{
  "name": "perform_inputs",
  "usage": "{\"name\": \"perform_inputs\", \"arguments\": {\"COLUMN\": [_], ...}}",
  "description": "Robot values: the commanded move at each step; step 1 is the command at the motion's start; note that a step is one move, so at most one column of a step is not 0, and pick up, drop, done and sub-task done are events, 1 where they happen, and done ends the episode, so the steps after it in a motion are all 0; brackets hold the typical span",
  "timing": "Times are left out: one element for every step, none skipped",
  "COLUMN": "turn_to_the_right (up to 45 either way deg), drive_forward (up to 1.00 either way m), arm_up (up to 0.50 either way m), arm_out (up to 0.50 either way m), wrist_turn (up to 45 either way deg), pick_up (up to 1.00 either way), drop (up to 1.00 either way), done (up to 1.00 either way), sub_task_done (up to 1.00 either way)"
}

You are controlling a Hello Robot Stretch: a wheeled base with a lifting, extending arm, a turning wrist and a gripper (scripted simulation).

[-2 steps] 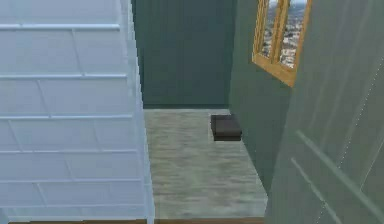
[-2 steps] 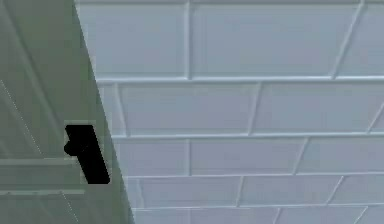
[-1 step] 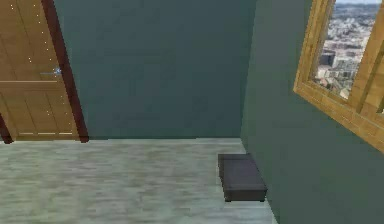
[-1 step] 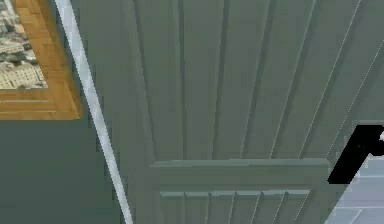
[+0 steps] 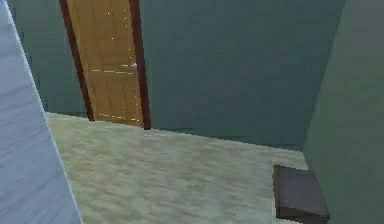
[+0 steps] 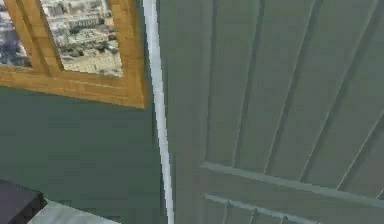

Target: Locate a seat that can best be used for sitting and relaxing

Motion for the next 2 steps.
{"name": "perform_inputs", "arguments": {"turn_to_the_right": [0.0, -45.0], "drive_forward": [0.60, 0.00], "arm_up": [0.00, 0.00], "arm_out": [0.00, 0.00], "wrist_turn": [0.0, 0.0], "pick_up": [0.00, 0.00], "drop": [0.00, 0.00], "done": [0.00, 0.00], "sub_task_done": [0.00, 0.00]}}
